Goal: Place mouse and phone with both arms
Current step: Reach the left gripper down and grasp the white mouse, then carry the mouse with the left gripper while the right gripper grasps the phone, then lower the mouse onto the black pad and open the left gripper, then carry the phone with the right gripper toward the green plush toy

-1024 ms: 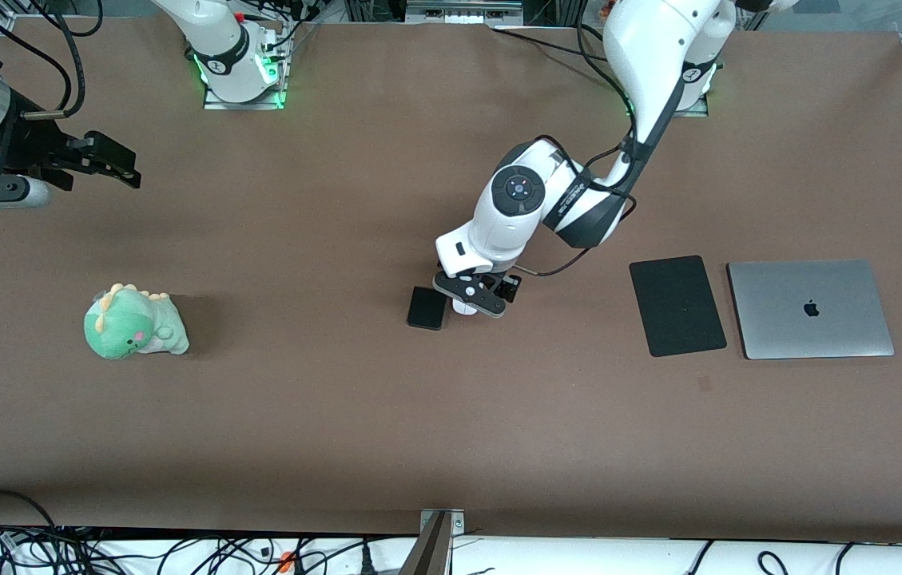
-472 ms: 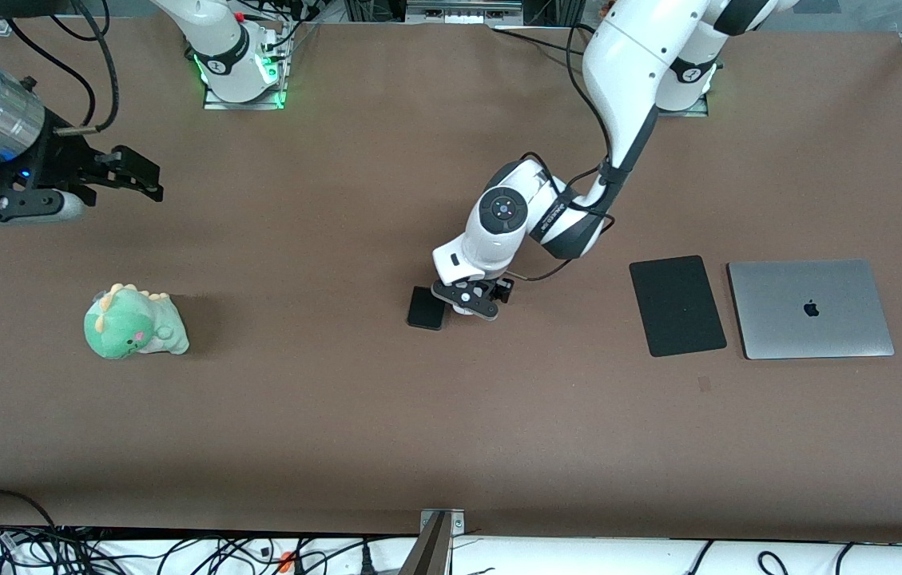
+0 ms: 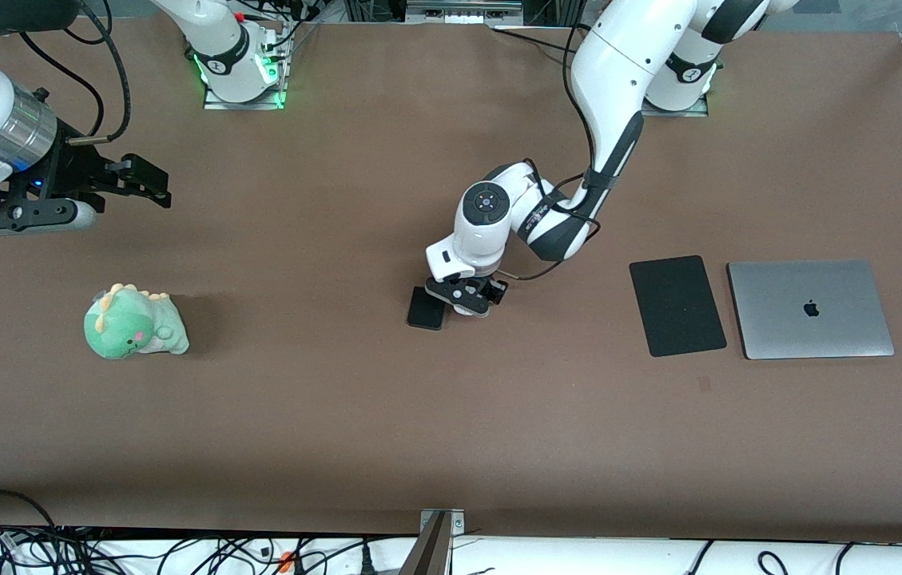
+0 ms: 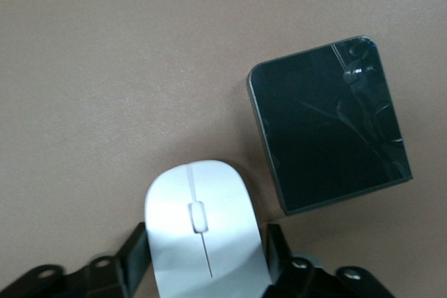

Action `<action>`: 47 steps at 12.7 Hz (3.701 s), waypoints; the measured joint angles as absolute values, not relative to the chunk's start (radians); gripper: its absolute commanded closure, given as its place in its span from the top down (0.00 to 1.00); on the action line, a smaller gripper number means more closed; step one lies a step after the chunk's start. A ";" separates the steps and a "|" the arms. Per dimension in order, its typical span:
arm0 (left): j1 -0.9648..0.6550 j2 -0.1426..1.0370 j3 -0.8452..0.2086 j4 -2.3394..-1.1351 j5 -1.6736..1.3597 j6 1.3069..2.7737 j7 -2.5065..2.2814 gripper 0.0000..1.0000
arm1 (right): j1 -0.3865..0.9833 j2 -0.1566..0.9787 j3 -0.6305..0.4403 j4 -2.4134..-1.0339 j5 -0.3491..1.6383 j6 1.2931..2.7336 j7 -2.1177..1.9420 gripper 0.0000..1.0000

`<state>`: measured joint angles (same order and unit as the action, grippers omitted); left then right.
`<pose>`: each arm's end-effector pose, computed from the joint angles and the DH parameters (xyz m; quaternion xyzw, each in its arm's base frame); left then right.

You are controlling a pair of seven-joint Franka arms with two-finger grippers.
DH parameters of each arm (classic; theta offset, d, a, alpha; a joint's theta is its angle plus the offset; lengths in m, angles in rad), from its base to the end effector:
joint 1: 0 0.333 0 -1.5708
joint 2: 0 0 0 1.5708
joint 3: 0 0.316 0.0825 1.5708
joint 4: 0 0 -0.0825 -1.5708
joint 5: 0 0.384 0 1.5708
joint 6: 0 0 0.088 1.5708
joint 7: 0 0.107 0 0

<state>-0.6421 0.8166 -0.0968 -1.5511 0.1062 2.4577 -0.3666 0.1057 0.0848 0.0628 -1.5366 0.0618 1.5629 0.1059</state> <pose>0.5332 -0.4717 0.1757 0.9772 -0.2071 0.0409 0.0241 0.5692 0.1020 0.5922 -0.9985 -0.0306 0.0335 0.0292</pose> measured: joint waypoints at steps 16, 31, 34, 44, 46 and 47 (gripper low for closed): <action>-0.130 0.582 -0.067 -1.552 0.107 1.956 -0.240 0.21 | 0.408 0.414 0.067 -1.576 0.064 2.007 0.612 1.00; 0.002 0.555 -0.113 -1.684 0.108 2.062 -0.129 1.00 | 0.634 0.845 0.058 -1.454 -0.048 2.436 0.974 1.00; 0.001 0.474 -0.130 -1.488 0.108 1.811 -0.129 1.00 | 0.662 0.876 0.036 -1.437 -0.053 2.446 0.979 1.00; 0.005 0.240 -0.021 -1.290 -0.004 1.510 -0.108 1.00 | 0.672 0.887 0.026 -1.434 -0.101 2.445 0.973 0.29; 0.006 0.147 0.003 -1.415 -0.007 1.512 0.036 1.00 | 0.668 0.887 0.019 -1.428 -0.101 2.425 0.937 0.29; 0.006 0.103 0.005 -1.473 -0.002 1.514 0.083 1.00 | 0.655 0.885 0.011 -1.420 -0.101 2.393 0.898 0.29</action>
<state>0.0061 0.1032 0.0052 -1.4726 -0.0020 1.5143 0.0829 0.6552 0.8848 0.0114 -1.4202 -0.1007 2.3931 0.8977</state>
